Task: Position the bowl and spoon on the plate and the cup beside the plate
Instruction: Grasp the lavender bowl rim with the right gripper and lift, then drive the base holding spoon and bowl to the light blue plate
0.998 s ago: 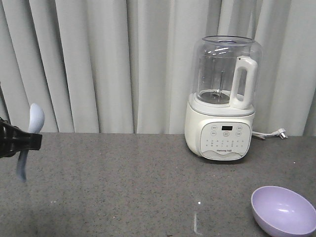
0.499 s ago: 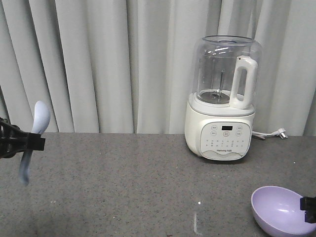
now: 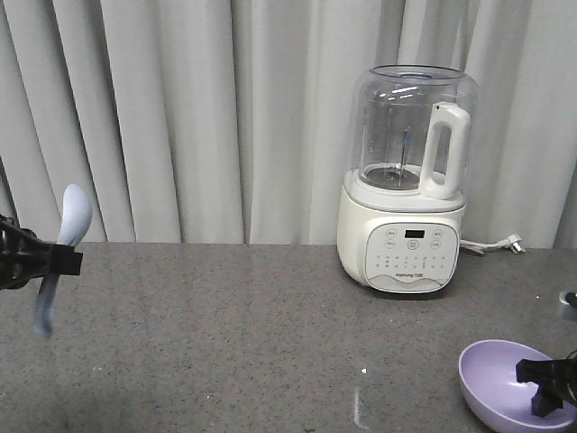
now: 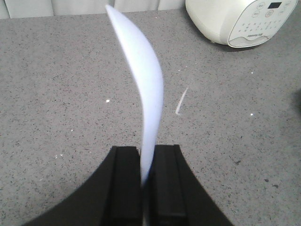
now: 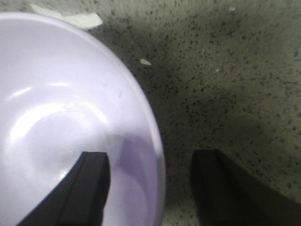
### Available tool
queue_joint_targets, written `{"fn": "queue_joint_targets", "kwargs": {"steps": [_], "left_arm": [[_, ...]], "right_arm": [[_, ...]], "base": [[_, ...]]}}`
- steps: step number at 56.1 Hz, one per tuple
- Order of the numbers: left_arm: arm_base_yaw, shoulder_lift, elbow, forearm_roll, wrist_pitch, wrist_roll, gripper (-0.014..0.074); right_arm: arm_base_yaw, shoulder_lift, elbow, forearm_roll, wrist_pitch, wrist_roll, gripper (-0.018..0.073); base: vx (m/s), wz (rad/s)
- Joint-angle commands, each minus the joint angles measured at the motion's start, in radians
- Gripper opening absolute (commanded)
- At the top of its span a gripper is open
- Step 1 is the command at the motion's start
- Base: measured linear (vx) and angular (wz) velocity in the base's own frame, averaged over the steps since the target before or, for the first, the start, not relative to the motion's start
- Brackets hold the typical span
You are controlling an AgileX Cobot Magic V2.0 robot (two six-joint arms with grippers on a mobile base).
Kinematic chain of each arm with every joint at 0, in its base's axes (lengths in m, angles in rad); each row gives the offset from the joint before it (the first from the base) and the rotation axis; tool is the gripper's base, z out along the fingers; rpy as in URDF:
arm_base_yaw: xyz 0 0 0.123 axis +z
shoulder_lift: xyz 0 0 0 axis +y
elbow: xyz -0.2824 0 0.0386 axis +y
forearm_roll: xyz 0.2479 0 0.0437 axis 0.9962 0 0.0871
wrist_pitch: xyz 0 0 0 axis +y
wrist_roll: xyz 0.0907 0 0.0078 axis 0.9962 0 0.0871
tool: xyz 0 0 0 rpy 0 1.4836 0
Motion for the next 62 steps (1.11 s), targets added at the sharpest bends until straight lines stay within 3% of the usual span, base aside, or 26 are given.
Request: {"fn": "queue_joint_targets", "kwargs": {"steps": [1,7,22,41,48,62], "left_arm": [[-0.005,-0.027,-0.033,-0.036,-0.061,0.003,-0.0006],[-0.005,-0.027,-0.033,-0.036,-0.061,0.003,-0.0006],[-0.005,-0.027,-0.033,-0.034,-0.069,0.003,-0.0006],[-0.005,-0.044,-0.018,-0.037,-0.049,0.017,-0.0003],[-0.005,-0.139,0.089,-0.043,-0.131,0.023,-0.0003],[-0.005,-0.372,0.331,-0.044,-0.271,0.082,0.0]], "right_arm": [[-0.006,-0.028,-0.033,-0.002,-0.053,-0.014,0.0247],[-0.005,-0.04,-0.033,-0.003,-0.064,-0.034,-0.0015],[-0.004,-0.22,-0.033,0.02,-0.065,-0.136,-0.0011],[-0.003,-0.607,-0.029,0.343,0.009,-0.493,-0.0011],[-0.003,-0.755,-0.018,0.397,0.054,-0.537,-0.001],[-0.003,-1.036,0.204,0.478,-0.083,-0.593,-0.001]], "base": [[0.0,0.0],[0.0,0.0],[0.0,0.0],[0.0,0.0],[0.0,0.0],[0.0,0.0]]}}
